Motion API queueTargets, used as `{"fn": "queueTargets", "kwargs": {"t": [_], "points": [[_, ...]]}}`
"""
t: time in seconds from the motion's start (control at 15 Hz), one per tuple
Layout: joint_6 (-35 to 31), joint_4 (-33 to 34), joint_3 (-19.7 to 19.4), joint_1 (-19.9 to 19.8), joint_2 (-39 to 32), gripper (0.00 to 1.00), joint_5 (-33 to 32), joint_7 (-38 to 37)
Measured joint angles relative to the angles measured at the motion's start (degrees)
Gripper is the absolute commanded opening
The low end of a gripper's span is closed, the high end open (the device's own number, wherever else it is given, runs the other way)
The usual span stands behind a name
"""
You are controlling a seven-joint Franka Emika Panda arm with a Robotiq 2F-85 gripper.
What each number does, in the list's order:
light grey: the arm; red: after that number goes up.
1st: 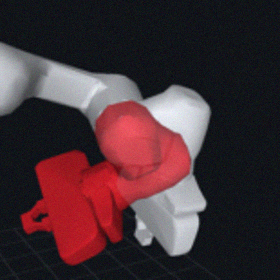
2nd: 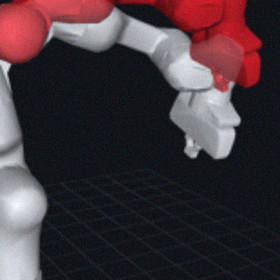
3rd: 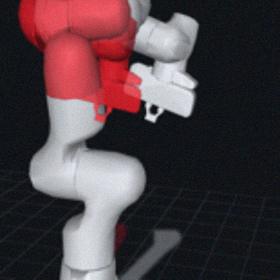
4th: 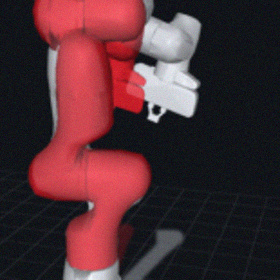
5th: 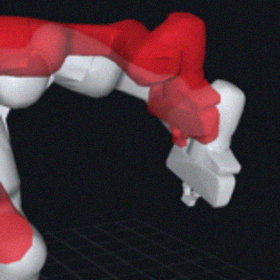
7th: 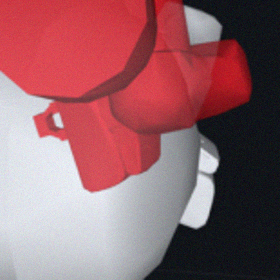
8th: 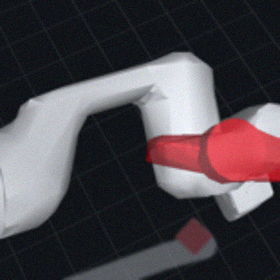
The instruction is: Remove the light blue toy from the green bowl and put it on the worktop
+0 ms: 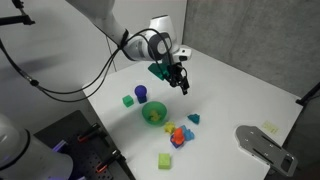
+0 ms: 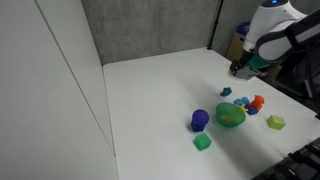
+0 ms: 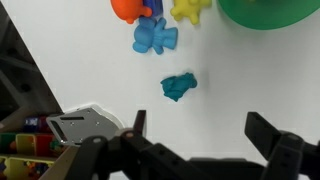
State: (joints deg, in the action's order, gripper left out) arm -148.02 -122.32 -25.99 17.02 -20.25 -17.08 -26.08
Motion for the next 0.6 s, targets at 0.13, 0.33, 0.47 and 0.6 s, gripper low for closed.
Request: {"fn": "queueTargets", "kwargs": {"t": [0.13,0.33,0.47,0.6], "points": [[4.4,-1.2,2.6,-1.6,4.9,1.00,-0.9,0.1],[12.0,-3.3,8.1,-5.6,12.9,1.00,-0.9,0.9],[17.5,-4.8,11.8,-8.4,18.3,1.00,0.5,2.6],[22.9,-6.2,14.8,-10.7,23.5,1.00,2.6,4.5]]}}
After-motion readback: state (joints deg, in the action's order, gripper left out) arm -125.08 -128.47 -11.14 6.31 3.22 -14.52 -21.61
